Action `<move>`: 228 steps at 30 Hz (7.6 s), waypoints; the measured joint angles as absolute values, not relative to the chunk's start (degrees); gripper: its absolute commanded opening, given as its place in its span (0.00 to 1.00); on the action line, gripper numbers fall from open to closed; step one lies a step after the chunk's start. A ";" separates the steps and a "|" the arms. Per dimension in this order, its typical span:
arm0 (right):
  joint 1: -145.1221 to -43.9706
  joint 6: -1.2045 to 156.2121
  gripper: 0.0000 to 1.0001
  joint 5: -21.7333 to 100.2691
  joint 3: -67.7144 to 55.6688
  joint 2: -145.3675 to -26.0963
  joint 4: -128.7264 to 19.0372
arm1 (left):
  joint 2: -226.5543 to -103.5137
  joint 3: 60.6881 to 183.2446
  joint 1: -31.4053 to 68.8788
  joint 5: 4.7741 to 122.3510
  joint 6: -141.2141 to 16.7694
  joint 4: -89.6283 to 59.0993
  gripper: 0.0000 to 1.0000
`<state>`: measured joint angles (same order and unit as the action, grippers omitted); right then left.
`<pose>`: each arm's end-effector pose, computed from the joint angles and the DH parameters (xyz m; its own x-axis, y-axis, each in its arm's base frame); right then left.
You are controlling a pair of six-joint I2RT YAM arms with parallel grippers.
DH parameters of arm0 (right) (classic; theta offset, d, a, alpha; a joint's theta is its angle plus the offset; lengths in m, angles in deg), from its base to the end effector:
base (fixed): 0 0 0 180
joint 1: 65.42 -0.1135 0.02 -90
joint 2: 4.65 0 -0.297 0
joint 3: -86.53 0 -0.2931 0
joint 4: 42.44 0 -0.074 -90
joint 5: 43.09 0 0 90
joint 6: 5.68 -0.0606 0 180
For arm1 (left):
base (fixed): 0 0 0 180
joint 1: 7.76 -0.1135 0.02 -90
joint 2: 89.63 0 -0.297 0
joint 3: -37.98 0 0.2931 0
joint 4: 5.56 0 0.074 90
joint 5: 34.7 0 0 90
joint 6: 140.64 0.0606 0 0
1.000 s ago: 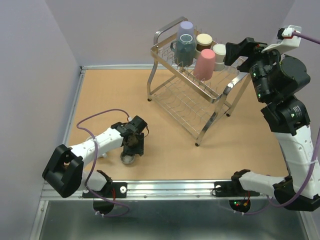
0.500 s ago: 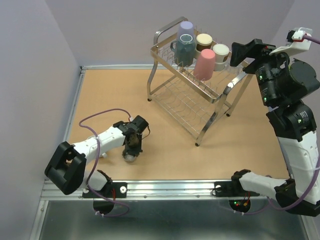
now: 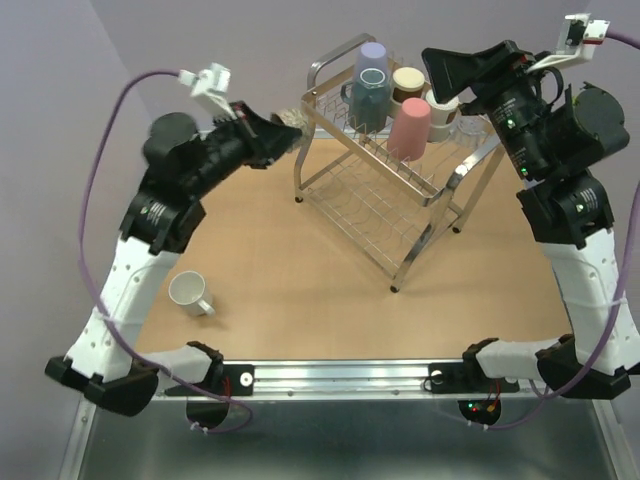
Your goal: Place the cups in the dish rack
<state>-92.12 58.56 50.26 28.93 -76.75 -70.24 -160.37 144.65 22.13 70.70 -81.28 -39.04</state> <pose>0.2162 0.1048 0.6731 0.1339 0.5530 -0.8223 -0.5091 0.7503 0.4217 0.2449 -0.1593 0.5715 -0.3302 -0.3769 -0.8654 0.6302 0.5945 -0.4994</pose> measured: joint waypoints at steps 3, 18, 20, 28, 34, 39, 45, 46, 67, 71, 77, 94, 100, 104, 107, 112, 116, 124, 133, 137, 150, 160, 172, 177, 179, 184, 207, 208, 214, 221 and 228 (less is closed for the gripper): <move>-92.12 50.56 1.00 44.62 27.05 -78.91 -63.53 | -153.88 137.54 15.33 78.66 -89.89 -18.06 0.00; -95.09 27.22 1.00 36.01 30.76 -94.21 -49.52 | -167.84 124.49 11.59 91.07 -126.45 49.20 0.00; -96.47 26.63 1.00 35.99 30.76 -94.32 -49.43 | -168.41 124.49 11.59 91.00 -128.38 50.42 0.00; -101.12 26.30 1.00 36.21 31.53 -95.19 -47.72 | -168.45 125.17 11.64 90.90 -131.07 54.22 0.00; -103.07 27.55 1.00 37.46 33.52 -97.93 -47.81 | -168.45 125.50 11.96 90.83 -129.62 54.86 0.00; -104.97 29.08 1.00 38.09 35.35 -99.72 -48.42 | -168.17 127.58 13.67 90.59 -123.92 50.05 0.00; -106.24 30.80 1.00 38.79 37.23 -99.98 -48.75 | -166.01 130.20 16.40 87.68 -113.60 37.26 0.00; -106.39 30.98 1.00 38.94 37.47 -99.98 -48.77 | -165.61 131.05 17.01 86.81 -111.39 34.27 0.00; -108.20 33.29 0.98 44.01 38.94 -101.75 -50.87 | -163.78 138.04 25.32 73.65 -88.75 10.95 0.00; -108.36 33.56 0.93 45.11 38.94 -101.75 -50.92 | -163.14 138.02 25.34 73.48 -87.92 10.10 0.00; -108.55 34.04 0.75 46.77 38.94 -101.77 -50.85 | -161.72 137.41 25.54 73.26 -87.09 9.07 0.00; -109.19 32.44 0.00 46.90 39.38 -102.14 -50.76 | -158.66 134.90 25.54 72.47 -86.48 8.91 0.12; -109.23 32.46 0.00 47.18 39.38 -102.12 -50.70 | -158.66 134.98 25.51 73.74 -85.97 7.69 0.45; -109.23 33.16 0.00 48.21 39.31 -101.82 -50.83 | -158.64 135.64 25.54 75.90 -83.90 3.87 0.53; -109.23 33.58 0.00 48.78 39.31 -101.64 -50.81 | -157.88 135.62 25.51 77.04 -82.13 1.11 0.58; -109.23 34.47 0.01 49.83 39.31 -100.81 -50.61 | -154.99 133.83 25.58 78.74 -80.42 -3.46 0.62; -109.23 38.34 0.00 51.49 39.20 -99.24 -51.55 | -152.11 132.14 25.58 78.28 -78.81 -7.13 0.63; -109.23 51.11 0.00 60.97 24.19 -81.93 -60.01 | -147.43 131.84 25.56 75.14 -75.77 -12.94 0.62; -108.99 65.55 0.00 79.31 13.39 -66.34 -68.93 | -145.00 129.32 25.54 73.67 -74.74 -16.00 0.57; -108.99 69.36 0.00 84.16 12.32 -68.09 -69.60 | -145.22 128.01 25.54 73.80 -75.09 -16.99 0.57; -106.11 74.06 0.00 89.80 8.25 -77.23 -76.34 | -140.89 124.01 25.54 72.91 -75.77 -18.12 0.56; -102.41 74.95 0.00 90.57 8.27 -76.16 -75.40 | -137.59 122.13 25.54 71.53 -75.96 -19.02 0.55; -91.86 72.88 0.00 84.25 7.97 -77.05 -72.66 | -139.49 122.13 25.51 71.57 -75.24 -21.49 0.54; -91.83 72.24 0.00 82.11 7.97 -77.03 -72.23 | -140.11 122.15 25.51 71.53 -75.05 -21.60 0.54; -91.83 72.11 0.00 81.30 7.97 -76.96 -72.23 | -140.13 122.15 25.51 71.53 -75.05 -21.60 0.54; -91.83 71.61 0.00 79.18 7.97 -76.46 -72.90 | -140.15 122.13 25.54 71.49 -75.07 -21.49 0.54; -92.07 69.51 0.31 74.96 2.94 -73.03 -69.34 | -139.21 118.70 25.51 70.83 -75.77 -19.37 0.53; -92.07 69.49 0.41 74.92 2.81 -72.86 -69.17 | -139.04 118.70 25.54 70.68 -75.79 -19.37 0.53; -92.07 69.49 0.77 74.92 2.63 -72.55 -68.93 | -138.29 118.55 25.51 70.15 -75.77 -19.32 0.53; -92.12 69.47 1.00 74.87 2.70 -72.64 -68.84 | -138.23 118.31 25.51 70.07 -75.75 -19.32 0.53; -92.14 69.53 1.00 74.81 2.72 -72.66 -68.86 | -138.20 118.11 25.51 70.04 -75.68 -19.37 0.53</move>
